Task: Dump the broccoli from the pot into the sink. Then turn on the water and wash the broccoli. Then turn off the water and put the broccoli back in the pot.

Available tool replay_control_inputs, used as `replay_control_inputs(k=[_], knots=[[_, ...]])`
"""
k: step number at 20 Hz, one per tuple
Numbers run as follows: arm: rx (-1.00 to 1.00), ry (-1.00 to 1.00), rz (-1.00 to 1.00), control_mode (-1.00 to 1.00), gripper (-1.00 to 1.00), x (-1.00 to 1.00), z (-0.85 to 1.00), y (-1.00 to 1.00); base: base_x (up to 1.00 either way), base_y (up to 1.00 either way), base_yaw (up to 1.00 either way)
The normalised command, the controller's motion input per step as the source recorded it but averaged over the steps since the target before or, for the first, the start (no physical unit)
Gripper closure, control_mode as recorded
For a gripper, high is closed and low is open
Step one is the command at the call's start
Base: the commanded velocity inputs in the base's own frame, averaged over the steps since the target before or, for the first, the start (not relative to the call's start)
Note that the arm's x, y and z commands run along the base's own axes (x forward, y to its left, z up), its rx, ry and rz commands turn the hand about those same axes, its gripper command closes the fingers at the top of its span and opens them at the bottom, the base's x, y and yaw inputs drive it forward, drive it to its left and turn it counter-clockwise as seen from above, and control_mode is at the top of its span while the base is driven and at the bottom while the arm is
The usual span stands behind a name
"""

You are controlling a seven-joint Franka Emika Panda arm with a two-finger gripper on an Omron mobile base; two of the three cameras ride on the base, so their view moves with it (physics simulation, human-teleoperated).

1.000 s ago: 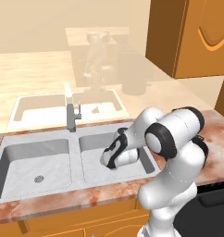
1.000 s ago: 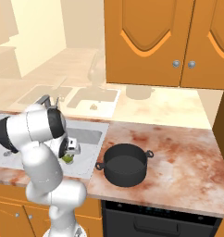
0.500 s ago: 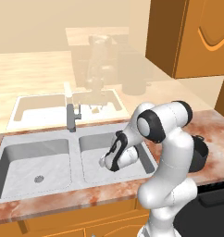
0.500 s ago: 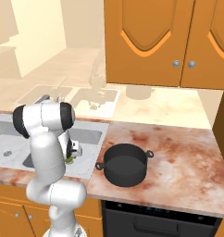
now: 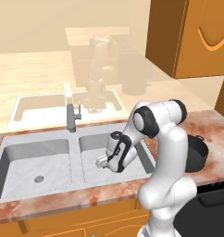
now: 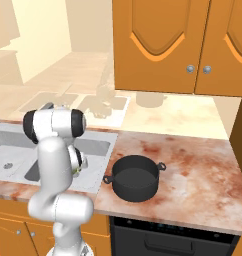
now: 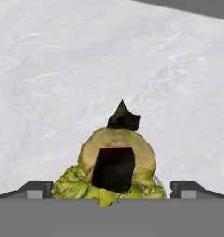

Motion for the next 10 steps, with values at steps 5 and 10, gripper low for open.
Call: replay_control_inputs(k=[5,10], knots=[[-0.04,0.07,0.0,-1.0,1.0,0.0,-0.37,0.17,0.0,0.0,0.0],[-0.02,0.09,0.0,-1.0,1.0,0.0,-0.14,0.02,0.0,0.0,0.0]])
